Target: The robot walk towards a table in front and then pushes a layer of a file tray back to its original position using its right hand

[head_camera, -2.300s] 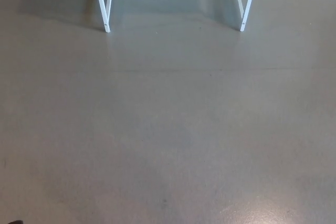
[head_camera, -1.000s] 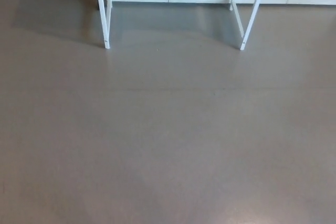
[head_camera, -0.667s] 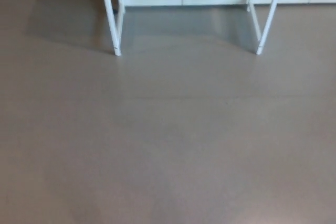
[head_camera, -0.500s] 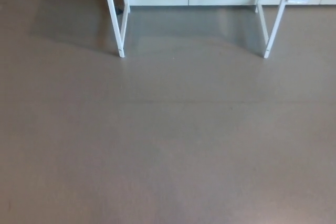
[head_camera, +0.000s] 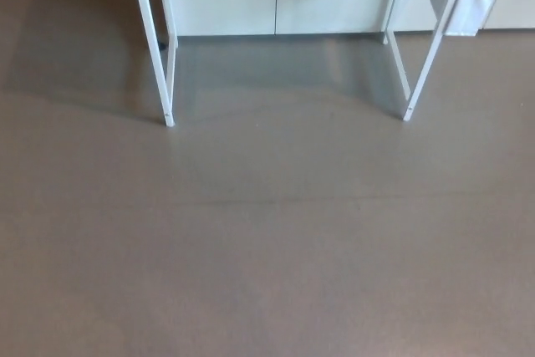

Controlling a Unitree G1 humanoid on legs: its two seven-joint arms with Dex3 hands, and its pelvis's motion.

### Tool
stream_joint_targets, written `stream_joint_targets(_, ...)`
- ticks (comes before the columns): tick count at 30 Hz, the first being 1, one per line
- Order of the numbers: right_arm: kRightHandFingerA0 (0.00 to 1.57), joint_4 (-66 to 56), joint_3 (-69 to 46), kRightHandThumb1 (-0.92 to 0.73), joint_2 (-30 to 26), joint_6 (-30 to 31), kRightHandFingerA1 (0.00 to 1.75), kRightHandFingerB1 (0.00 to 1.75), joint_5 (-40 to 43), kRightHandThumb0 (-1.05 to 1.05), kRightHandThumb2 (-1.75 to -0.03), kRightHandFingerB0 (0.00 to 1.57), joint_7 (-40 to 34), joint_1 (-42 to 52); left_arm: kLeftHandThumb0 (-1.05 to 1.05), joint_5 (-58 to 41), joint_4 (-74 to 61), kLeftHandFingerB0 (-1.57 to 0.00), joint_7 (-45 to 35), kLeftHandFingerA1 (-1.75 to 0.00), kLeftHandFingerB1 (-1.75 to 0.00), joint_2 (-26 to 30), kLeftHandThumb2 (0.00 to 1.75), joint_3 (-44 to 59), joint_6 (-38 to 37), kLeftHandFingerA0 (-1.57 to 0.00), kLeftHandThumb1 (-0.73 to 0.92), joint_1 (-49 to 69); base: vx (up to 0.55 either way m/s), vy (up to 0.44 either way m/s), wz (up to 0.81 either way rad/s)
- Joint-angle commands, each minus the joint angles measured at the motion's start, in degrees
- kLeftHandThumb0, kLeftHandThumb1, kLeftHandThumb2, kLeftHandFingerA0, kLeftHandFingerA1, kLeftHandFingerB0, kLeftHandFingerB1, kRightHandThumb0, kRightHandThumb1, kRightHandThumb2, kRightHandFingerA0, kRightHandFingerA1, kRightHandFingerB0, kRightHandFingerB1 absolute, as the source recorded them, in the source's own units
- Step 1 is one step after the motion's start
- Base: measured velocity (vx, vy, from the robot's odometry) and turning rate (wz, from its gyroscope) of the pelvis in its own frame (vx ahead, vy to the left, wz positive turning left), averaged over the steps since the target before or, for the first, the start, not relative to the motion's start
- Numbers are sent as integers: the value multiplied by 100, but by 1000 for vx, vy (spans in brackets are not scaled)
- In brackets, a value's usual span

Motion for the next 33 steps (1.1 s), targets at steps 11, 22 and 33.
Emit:
stream_joint_targets(11, 62, 40, 69, -63, -165, -3, 47, 39, -114, -38, -59, 48, -97, -25, -22, 149, 214, -40, -27, -40, -37, 119, 61, -104, -296, -48, 67, -29, 243, -140, 9)
stream_joint_targets(22, 63, 93, 143, -63, -193, -38, 47, 40, -145, -37, -59, 47, -116, -39, -21, 227, -40, -41, 58, -40, -37, 113, 60, -169, -117, -50, 67, 52, 248, 15, -11)
stream_joint_targets(33, 63, 111, 227, -63, -220, -58, 49, 40, -202, -39, -59, 46, -112, 24, -21, 170, 131, -42, 0, -41, -38, 126, 60, -179, -165, -51, 67, 18, 295, 165, -4)
